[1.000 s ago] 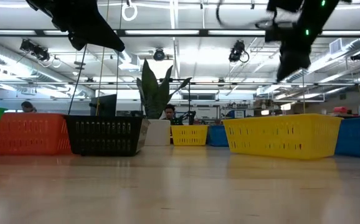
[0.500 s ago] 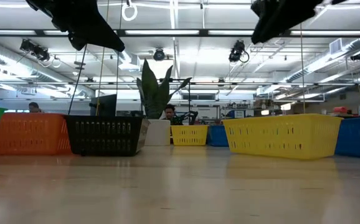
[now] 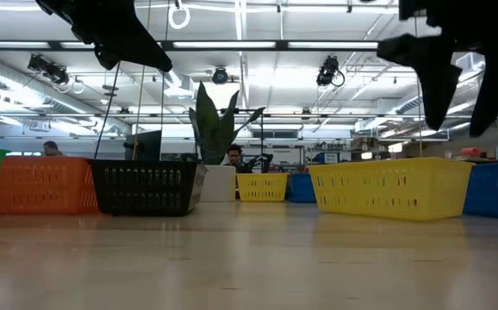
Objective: Stack baskets by color
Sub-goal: Stack the bottom yellow bin on the top yellow bin
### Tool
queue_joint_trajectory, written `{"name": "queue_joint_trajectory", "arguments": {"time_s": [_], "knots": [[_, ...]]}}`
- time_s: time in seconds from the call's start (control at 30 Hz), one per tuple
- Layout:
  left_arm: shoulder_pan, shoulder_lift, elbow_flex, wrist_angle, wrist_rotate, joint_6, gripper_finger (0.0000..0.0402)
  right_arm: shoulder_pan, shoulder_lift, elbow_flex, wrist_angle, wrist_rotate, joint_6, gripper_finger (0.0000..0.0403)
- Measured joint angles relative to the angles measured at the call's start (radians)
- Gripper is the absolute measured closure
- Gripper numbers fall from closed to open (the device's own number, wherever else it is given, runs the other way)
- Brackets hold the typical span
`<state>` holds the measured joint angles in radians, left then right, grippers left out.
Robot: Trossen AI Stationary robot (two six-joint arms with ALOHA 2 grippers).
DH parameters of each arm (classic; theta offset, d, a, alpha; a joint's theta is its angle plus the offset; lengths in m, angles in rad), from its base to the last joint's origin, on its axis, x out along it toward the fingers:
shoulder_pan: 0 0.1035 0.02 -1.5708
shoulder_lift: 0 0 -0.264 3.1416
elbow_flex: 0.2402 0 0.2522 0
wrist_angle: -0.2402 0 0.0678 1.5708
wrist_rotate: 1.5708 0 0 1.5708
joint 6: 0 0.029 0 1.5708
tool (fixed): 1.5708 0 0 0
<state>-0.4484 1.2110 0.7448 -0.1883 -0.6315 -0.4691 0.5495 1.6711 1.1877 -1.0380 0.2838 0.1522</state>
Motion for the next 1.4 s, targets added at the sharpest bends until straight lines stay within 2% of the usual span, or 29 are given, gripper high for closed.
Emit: {"name": "queue_joint_trajectory", "arguments": {"time_s": [0.13, 0.23, 0.33, 0.53, 0.6, 0.73, 0.83, 1.07, 1.4], "knots": [[0.0, 0.0, 0.0, 0.0, 0.0, 0.0, 0.0391, 0.0, 0.062, 0.001, 0.006, 0.044, -0.058, 0.0198], [0.0, 0.0, 0.0, 0.0, 0.0, 0.0, 0.0386, -0.012, 0.099, 0.001, 0.007, 0.036, -0.076, 0.0211], [0.0, 0.0, 0.0, 0.0, 0.0, 0.0, 0.0381, -0.024, 0.122, 0.001, 0.006, 0.024, -0.077, 0.0249], [0.0, 0.0, 0.0, 0.0, 0.0, 0.0, 0.0385, -0.041, 0.123, 0.001, 0.018, 0.01, -0.095, 0.0364], [0.0, 0.0, 0.0, 0.0, 0.0, 0.0, 0.0388, -0.049, 0.111, 0.001, 0.038, 0.011, -0.096, 0.0388], [0.0, 0.0, 0.0, -0.002, 0.0, 0.0, 0.0387, -0.066, 0.099, 0.001, 0.138, 0.027, -0.095, 0.0381], [-0.011, 0.0, 0.0, -0.008, 0.006, 0.0, 0.0383, -0.084, 0.095, 0.03, 0.2, 0.05, -0.117, 0.0391], [-0.071, 0.0, 0.0, -0.034, 0.008, -0.005, 0.039, -0.157, 0.094, 0.155, 0.223, 0.168, -0.188, 0.0392], [-0.121, 0.0, 0.0, -0.096, -0.033, -0.07, 0.0385, -0.352, 0.094, 0.221, 0.224, 0.199, -0.391, 0.0393]]}}
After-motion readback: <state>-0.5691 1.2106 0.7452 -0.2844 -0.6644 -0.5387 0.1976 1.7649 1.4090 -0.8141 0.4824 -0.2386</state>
